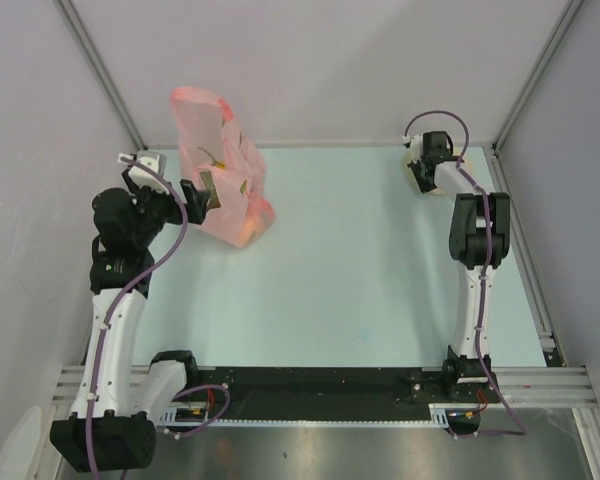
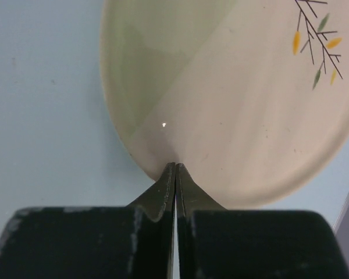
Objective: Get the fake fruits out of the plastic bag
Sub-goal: Move the plate to the center of the board.
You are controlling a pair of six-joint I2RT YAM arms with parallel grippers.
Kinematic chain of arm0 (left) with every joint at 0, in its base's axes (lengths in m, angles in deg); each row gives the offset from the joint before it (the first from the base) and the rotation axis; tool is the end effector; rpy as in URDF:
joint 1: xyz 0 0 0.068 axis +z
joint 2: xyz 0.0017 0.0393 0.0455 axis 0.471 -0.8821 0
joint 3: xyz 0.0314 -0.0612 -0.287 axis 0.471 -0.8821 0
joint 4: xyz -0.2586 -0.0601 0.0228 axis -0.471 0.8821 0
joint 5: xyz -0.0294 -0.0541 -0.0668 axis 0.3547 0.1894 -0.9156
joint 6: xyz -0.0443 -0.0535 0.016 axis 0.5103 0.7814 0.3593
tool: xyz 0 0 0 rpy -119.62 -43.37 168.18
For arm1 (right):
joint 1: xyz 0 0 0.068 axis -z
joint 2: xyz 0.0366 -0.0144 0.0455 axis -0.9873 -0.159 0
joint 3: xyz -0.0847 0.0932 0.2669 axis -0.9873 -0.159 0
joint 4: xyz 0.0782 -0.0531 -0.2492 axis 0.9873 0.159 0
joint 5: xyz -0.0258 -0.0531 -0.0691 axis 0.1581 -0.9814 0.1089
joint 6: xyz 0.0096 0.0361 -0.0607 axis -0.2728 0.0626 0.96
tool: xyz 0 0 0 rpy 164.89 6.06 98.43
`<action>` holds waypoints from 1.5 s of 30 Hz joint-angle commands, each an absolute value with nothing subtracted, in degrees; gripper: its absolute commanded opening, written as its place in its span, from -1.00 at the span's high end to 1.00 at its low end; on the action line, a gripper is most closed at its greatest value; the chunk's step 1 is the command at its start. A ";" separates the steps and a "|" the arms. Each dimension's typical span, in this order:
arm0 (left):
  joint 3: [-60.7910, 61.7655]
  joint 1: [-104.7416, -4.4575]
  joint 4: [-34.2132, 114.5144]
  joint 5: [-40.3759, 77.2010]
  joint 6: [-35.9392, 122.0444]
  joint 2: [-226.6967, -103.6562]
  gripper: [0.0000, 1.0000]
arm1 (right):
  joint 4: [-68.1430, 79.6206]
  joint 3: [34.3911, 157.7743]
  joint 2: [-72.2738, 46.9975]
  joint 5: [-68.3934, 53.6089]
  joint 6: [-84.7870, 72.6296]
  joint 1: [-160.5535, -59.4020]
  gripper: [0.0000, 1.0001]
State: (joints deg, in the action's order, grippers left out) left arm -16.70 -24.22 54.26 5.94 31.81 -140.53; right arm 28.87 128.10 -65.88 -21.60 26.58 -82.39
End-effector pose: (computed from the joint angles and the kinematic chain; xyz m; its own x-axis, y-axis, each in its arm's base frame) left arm 0.2122 -0.0064 0.3965 -0.1368 -0.0148 -0.9905 0.2859 0.9568 -0.0538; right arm 0.5555 0.0081 0.1582 -0.7133 -0.4523 -0.5353 -0.2941 0.8865 -0.3572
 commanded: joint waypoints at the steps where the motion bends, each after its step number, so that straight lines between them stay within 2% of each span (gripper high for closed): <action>1: -12.80 -24.06 53.42 5.84 29.80 -141.71 -0.99 | 38.89 125.15 -64.73 -16.88 27.45 -84.98 1.00; 7: -11.83 -24.06 51.84 5.84 29.37 -142.59 -1.00 | 53.73 124.78 -64.71 -12.67 29.48 -88.31 1.00; 13: -10.61 -24.06 51.65 5.58 28.13 -143.29 -0.99 | 56.38 111.26 -55.32 -7.57 29.04 -93.67 1.00; 21: -10.51 -24.06 56.05 6.28 28.48 -140.14 -0.99 | 58.58 97.10 -41.00 -1.59 25.70 -109.84 1.00; 38: -8.58 -23.97 70.02 9.54 24.44 -125.54 -1.00 | 54.71 91.46 -35.80 0.70 24.38 -146.65 1.00; 42: -5.60 -24.06 72.75 9.36 24.79 -125.63 -1.00 | 54.01 91.46 -35.88 0.53 24.20 -152.03 1.00; 45: -3.40 -23.97 74.95 9.36 24.97 -125.98 -1.00 | 53.31 91.99 -35.19 -3.07 25.43 -152.48 1.00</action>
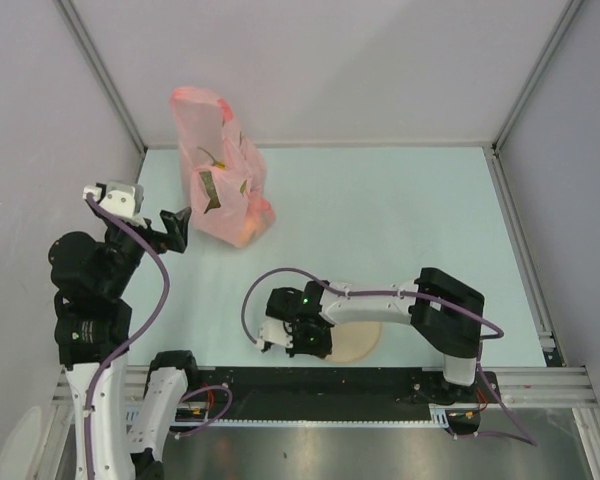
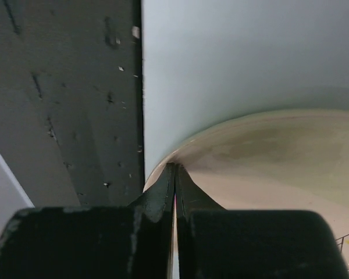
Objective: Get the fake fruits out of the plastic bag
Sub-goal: Move the plate to the center of the board.
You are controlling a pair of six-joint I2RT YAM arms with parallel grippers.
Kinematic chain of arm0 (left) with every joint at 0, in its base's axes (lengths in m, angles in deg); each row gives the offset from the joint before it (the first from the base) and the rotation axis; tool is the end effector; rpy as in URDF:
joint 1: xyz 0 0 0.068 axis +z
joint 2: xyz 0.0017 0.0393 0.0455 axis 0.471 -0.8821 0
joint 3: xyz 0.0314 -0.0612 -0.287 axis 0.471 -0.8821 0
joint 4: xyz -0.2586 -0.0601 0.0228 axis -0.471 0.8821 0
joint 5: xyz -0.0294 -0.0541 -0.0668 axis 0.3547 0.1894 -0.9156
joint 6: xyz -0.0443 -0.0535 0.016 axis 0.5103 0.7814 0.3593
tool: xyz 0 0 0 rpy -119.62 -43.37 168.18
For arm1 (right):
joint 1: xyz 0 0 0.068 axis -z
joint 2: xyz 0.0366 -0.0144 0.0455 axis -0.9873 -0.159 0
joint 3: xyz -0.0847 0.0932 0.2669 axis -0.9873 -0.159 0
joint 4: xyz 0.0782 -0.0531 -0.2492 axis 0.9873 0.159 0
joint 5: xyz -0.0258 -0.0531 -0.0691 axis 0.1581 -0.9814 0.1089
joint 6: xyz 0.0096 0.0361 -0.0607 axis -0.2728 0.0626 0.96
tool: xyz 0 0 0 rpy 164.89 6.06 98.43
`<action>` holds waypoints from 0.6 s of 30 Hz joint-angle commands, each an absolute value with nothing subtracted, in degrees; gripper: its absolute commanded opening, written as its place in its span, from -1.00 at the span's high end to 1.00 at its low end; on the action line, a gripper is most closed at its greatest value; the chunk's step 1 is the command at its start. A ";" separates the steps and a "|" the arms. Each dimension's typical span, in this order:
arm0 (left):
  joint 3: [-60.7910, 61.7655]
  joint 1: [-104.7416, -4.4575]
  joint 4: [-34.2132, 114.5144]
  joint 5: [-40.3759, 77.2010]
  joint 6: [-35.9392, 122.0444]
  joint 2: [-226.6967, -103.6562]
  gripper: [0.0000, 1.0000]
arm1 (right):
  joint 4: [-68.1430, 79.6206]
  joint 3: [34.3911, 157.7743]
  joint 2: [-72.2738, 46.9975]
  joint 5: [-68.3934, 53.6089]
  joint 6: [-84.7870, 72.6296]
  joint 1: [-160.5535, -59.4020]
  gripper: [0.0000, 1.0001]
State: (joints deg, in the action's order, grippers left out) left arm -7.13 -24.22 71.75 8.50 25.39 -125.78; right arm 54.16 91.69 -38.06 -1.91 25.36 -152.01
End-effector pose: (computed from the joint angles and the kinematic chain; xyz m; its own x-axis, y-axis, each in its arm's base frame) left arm 0.1098 -0.0109 0.4523 0.0097 0.1015 -0.9948 0.2472 0.9637 0.1007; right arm 0.1017 0.3390 0.1627 0.0949 -0.9782 -0.1848 -0.9784 -0.1259 0.1638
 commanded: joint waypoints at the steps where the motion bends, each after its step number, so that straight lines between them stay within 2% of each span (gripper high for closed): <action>1: -2.78 -24.06 75.21 9.36 25.06 -125.72 -1.00 | 53.39 92.95 -34.66 -4.04 26.13 -151.79 1.00; 6: -2.25 -24.06 73.37 10.67 25.32 -125.54 -1.00 | 58.75 98.75 -28.43 -0.46 27.45 -141.35 1.00; 8: -1.02 -24.06 72.75 13.21 25.23 -127.11 -1.00 | 57.63 101.65 -22.37 4.45 26.06 -138.08 0.90; 10: 1.51 -24.06 73.45 16.11 25.58 -129.13 -0.99 | 53.51 103.32 -16.15 5.71 21.16 -132.99 0.61; 11: 2.57 -24.06 73.89 17.69 25.67 -131.41 -0.99 | 47.22 104.37 -14.46 5.45 14.25 -131.40 0.00; 14: 6.18 -24.06 74.95 19.03 25.59 -135.11 -1.00 | 34.38 105.34 -11.28 7.01 3.14 -127.79 -0.64; 18: 8.11 -24.06 72.67 17.36 25.40 -141.78 -0.99 | 26.42 112.61 -17.93 10.55 -5.48 -128.57 -0.65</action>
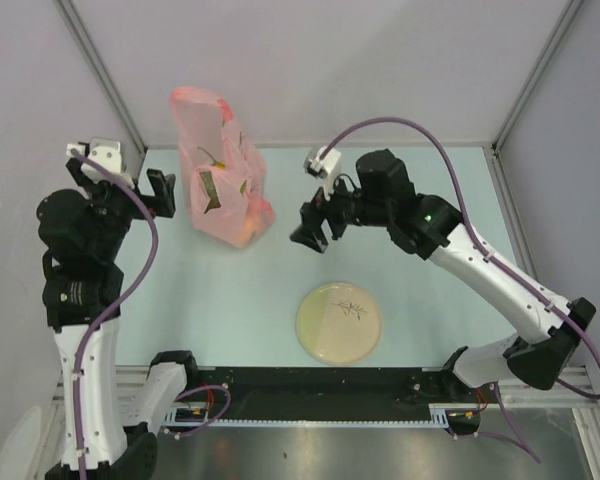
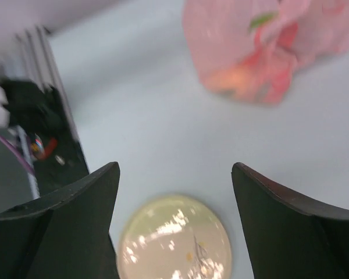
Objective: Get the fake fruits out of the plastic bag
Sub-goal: Move the plate to the center of the board, then adjust the plastic bag at the center of the board.
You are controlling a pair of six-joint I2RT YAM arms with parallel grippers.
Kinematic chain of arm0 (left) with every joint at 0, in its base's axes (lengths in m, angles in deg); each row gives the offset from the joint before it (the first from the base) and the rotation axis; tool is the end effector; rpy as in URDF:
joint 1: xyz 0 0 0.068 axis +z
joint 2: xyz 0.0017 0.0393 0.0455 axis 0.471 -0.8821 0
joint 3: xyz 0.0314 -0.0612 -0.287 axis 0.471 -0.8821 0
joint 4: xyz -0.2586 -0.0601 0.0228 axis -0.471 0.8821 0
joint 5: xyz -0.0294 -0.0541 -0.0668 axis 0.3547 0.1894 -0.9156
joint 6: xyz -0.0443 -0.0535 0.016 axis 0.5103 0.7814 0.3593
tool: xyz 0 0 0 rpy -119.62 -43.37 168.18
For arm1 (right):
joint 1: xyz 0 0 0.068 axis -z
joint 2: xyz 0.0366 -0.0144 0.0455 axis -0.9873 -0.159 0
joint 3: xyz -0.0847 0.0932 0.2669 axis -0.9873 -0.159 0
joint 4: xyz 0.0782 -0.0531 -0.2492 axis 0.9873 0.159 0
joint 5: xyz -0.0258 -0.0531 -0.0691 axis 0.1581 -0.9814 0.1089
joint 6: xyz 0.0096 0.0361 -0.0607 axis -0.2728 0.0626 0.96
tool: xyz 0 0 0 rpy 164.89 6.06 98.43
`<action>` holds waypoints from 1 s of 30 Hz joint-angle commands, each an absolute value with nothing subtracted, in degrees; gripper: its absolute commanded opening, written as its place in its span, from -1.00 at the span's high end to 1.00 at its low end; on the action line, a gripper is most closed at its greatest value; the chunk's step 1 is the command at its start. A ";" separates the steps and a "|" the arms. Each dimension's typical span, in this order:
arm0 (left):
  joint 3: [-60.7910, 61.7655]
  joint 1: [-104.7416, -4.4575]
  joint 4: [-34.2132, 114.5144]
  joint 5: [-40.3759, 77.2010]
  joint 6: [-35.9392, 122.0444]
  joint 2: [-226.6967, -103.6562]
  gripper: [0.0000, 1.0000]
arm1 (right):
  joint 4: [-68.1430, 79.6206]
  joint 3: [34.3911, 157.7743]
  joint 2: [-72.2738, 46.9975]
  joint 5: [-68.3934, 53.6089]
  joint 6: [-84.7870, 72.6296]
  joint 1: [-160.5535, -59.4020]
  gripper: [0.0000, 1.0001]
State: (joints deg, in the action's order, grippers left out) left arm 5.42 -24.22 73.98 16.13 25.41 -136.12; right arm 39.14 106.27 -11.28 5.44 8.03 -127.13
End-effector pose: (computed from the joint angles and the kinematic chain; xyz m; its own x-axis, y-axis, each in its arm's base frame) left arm 0.1384 -0.0014 0.4984 -0.0046 0.1037 -0.9946 0.1172 0.9878 0.1025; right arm 0.2101 0.2492 0.4219 -0.2077 -0.3892 -0.8974 -0.9245 0.3778 0.0502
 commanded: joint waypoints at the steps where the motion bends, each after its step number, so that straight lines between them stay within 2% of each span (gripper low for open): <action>1: 8.47 -24.06 71.36 17.71 27.06 -143.19 -1.00 | 25.89 114.73 -20.56 9.59 -7.51 -128.58 -0.63; 2: 8.74 -24.06 70.30 18.06 27.77 -144.43 -1.00 | 23.62 117.02 -22.94 9.23 -9.27 -128.58 -0.51; 4: 9.53 -24.06 67.32 19.72 29.88 -147.41 -1.00 | 18.62 119.23 -27.17 5.39 -9.12 -129.53 -0.49; 6: 11.45 -23.97 67.04 21.83 31.21 -149.26 -1.00 | 18.31 123.87 -33.98 1.16 -2.03 -133.75 -0.46; 7: 12.07 -23.97 67.65 22.88 32.95 -150.06 -1.00 | 19.89 131.47 -36.73 -5.30 4.88 -135.50 -0.45; 10: 10.94 -23.71 67.31 22.98 33.41 -148.41 -1.00 | 17.56 140.56 -47.28 -16.74 10.40 -137.63 -0.48; 12: 9.36 -23.62 66.52 23.16 34.45 -147.34 -0.99 | 16.05 144.88 -53.68 -19.77 10.49 -136.66 -0.49; 16: 10.49 -23.53 68.27 21.93 36.57 -147.16 -1.00 | 10.61 151.31 -59.61 -26.53 15.93 -137.36 -0.61; 18: 10.06 -23.53 67.66 20.70 37.10 -146.73 -1.00 | 9.37 151.84 -60.93 -29.52 18.22 -137.80 -0.61; 21: 10.84 -23.53 67.57 19.12 37.45 -146.81 -1.00 | 9.62 152.63 -61.72 -28.85 15.78 -137.46 -0.60; 27: 12.43 -23.27 67.83 15.61 38.94 -147.43 -0.99 | 13.67 154.04 -61.28 -12.86 3.75 -137.36 -0.64; 30: 12.34 -23.35 67.65 14.64 40.34 -147.34 -1.00 | 13.84 157.63 -64.97 -13.62 1.01 -138.15 -0.67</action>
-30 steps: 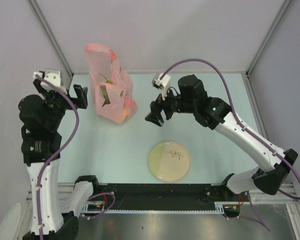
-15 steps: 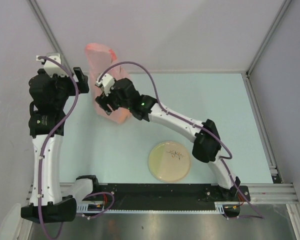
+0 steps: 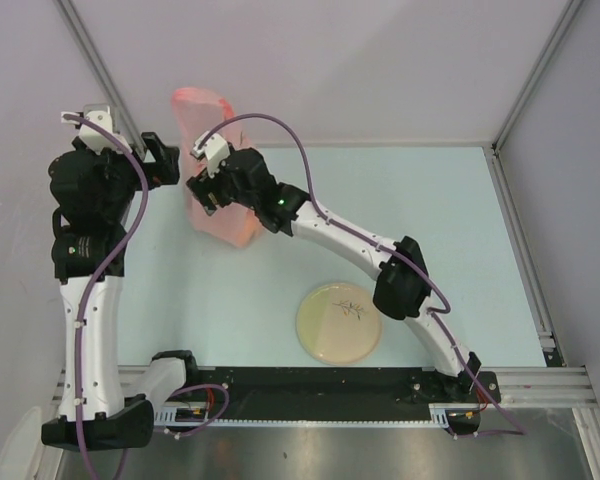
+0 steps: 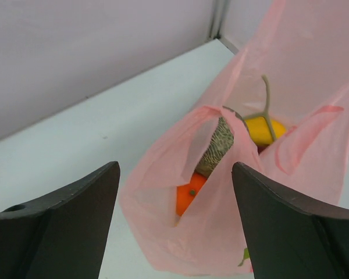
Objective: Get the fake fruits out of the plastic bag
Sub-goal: Adjust the plastic bag at the center of the board.
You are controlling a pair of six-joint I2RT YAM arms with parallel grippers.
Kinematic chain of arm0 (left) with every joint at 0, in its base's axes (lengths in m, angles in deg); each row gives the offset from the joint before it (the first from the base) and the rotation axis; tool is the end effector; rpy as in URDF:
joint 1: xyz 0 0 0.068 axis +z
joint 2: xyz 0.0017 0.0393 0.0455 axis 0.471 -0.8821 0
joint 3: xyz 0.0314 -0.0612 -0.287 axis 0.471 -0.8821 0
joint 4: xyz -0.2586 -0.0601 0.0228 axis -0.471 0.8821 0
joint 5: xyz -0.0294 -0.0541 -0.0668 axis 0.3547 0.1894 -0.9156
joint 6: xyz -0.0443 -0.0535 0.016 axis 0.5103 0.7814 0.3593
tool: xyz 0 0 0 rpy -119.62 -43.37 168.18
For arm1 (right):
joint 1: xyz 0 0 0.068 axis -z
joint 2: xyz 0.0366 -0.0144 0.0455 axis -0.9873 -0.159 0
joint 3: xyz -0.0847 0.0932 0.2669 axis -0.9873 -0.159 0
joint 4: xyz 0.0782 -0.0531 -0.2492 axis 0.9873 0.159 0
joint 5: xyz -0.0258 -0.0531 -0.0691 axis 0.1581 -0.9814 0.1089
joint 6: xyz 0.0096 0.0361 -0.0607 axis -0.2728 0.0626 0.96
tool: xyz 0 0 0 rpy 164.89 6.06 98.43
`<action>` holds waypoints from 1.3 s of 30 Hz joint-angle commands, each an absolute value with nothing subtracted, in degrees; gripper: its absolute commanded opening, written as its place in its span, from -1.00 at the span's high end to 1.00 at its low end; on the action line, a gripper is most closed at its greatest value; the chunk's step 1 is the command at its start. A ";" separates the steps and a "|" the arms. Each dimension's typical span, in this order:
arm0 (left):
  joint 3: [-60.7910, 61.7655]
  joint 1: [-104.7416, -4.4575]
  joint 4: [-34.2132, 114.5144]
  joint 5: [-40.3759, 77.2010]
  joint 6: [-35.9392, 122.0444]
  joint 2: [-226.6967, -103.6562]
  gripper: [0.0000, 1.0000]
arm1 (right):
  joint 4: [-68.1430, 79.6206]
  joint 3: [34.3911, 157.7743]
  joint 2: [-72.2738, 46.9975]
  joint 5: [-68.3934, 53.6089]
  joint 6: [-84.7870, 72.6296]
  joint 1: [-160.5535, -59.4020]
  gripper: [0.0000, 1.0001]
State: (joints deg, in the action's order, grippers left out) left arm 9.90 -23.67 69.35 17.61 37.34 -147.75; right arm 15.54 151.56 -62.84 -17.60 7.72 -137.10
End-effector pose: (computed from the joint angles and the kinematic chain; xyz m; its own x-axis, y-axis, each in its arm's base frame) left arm 0.2049 0.0066 0.5040 -0.0686 -0.1066 -0.9919 0.0739 0.9910 -0.1116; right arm 0.3302 0.4892 0.3641 -0.0032 -0.2232 -0.9748 -0.8126 0.5687 -0.1276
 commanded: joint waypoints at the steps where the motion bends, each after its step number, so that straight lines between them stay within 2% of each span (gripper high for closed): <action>1: 12.25 -23.27 67.65 14.46 40.78 -147.34 -1.00 | 13.58 158.34 -66.02 -14.58 1.00 -138.24 -0.67; 5: 12.17 -23.27 68.09 14.02 41.32 -147.34 -0.99 | 12.61 158.44 -68.31 -20.04 -3.47 -137.98 -0.63; 12: 11.37 -23.18 67.74 14.37 42.02 -148.83 -0.99 | 10.34 162.48 -74.90 -21.63 -6.13 -135.61 -0.56; 14: 11.11 -23.27 67.83 13.84 42.46 -149.53 -0.98 | 9.89 163.09 -76.57 -21.45 -3.76 -135.43 -0.29; 15: 11.11 -23.27 67.83 13.67 42.55 -149.71 -0.97 | 11.46 164.14 -77.10 -21.28 -3.49 -135.17 0.05; 17: 10.85 -23.35 67.48 12.62 42.37 -149.80 -0.96 | 13.49 165.64 -76.76 -19.18 -2.87 -134.82 0.51; 18: 10.59 -23.35 67.22 12.18 42.11 -149.89 -0.95 | 15.06 165.30 -75.97 -15.60 -1.04 -134.73 0.87; 20: 10.67 -23.27 66.60 11.82 41.85 -150.32 -0.95 | 17.00 163.89 -71.50 -8.05 -0.06 -134.20 0.98; 25: 15.93 -24.93 68.96 8.75 37.47 -155.94 -1.00 | 20.17 146.44 -57.09 4.64 3.72 -130.69 1.00; 26: 18.64 -25.81 71.50 9.35 33.62 -156.91 -1.00 | 19.82 142.48 -51.15 6.48 4.94 -130.25 1.00; 27: 19.71 -26.68 72.48 10.49 31.76 -158.05 -0.99 | 18.95 134.09 -48.22 6.59 6.87 -130.16 1.00; 31: 25.34 -29.77 77.05 16.99 21.82 -162.97 -1.00 | 19.90 120.86 -37.66 6.24 15.05 -131.65 1.00; 35: 34.89 -29.68 83.97 17.09 11.73 -169.02 -1.00 | 19.65 112.15 -31.50 6.51 16.98 -133.40 1.00; 39: 35.46 -29.68 82.78 15.88 9.24 -172.03 -1.00 | 21.13 110.80 -30.00 6.23 20.07 -132.54 1.00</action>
